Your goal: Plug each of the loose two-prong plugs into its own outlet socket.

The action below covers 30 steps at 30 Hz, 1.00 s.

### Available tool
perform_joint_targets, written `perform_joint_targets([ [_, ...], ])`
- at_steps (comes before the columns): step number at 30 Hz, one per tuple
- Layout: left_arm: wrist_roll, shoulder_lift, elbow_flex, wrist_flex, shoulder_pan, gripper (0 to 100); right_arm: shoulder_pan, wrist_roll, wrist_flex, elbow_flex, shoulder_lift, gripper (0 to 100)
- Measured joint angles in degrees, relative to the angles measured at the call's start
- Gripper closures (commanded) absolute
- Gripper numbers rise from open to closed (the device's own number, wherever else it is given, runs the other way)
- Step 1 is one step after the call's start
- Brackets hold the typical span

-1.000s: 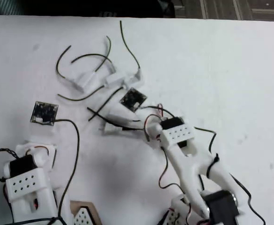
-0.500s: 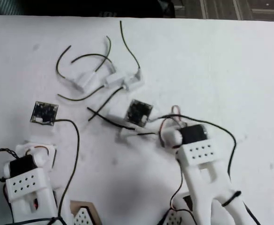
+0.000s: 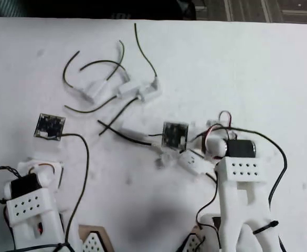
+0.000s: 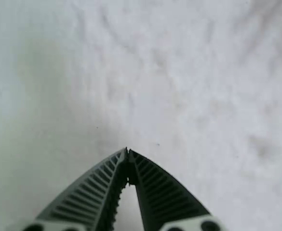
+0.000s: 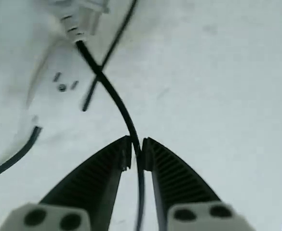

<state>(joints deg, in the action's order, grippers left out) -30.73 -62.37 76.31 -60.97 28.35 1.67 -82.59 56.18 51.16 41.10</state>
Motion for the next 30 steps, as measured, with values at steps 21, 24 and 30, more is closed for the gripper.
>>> perform_joint_targets([
  [21, 0.0, 0.0, 0.0, 0.0, 0.0, 98, 16.2, 86.4, 11.6, 2.0, 0.1, 68.3],
  [24, 0.0, 0.0, 0.0, 0.0, 0.0, 98, 20.4, 96.0, 7.3, 5.5, 0.1, 68.3],
  [30, 0.0, 0.0, 0.0, 0.0, 0.0, 98, 24.0, 101.8, -5.8, 13.9, 0.1, 68.3],
])
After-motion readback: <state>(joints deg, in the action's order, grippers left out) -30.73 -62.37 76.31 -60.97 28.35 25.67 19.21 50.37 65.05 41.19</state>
